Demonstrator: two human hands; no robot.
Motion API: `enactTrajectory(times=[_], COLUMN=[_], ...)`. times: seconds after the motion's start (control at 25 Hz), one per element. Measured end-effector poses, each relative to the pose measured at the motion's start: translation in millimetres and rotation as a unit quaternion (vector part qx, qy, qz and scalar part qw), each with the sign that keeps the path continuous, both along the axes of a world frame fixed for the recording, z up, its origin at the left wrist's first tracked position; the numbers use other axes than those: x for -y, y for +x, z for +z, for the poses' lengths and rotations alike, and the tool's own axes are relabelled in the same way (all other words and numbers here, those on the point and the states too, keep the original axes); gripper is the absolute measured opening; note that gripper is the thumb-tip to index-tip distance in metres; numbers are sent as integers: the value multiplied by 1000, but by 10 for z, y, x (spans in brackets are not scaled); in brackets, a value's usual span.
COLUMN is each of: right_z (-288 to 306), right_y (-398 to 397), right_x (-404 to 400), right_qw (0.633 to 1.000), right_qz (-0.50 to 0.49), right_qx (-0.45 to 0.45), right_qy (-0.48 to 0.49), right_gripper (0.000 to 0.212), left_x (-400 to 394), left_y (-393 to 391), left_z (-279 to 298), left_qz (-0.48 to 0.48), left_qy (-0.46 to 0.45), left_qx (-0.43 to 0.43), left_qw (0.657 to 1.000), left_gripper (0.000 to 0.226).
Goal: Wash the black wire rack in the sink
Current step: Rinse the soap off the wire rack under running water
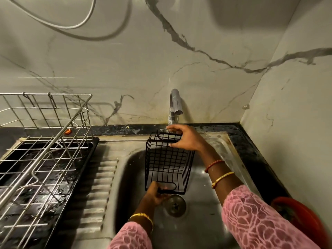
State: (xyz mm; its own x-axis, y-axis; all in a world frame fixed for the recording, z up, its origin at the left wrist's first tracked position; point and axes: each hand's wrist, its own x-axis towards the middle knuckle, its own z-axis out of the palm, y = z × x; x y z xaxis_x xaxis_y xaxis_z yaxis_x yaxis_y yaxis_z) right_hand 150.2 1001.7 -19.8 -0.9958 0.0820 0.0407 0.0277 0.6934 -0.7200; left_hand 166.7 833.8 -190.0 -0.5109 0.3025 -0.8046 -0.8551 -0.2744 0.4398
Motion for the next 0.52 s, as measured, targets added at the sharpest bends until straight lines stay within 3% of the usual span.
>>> enactTrajectory(times=[0.4, 0.52], right_z=[265, 300], right_y=[-232, -226], right_x=[106, 77], right_qw=[996, 999], right_qz=[18, 11], right_qx=[-39, -22], right_qy=[83, 48], right_gripper=[31, 30], left_x=[-270, -239], left_y=[-237, -193], left_z=[-64, -127], left_qz=[-53, -28], left_qy=[-33, -4], left_qx=[-13, -5], left_qw=[998, 1000], left_gripper=[27, 27])
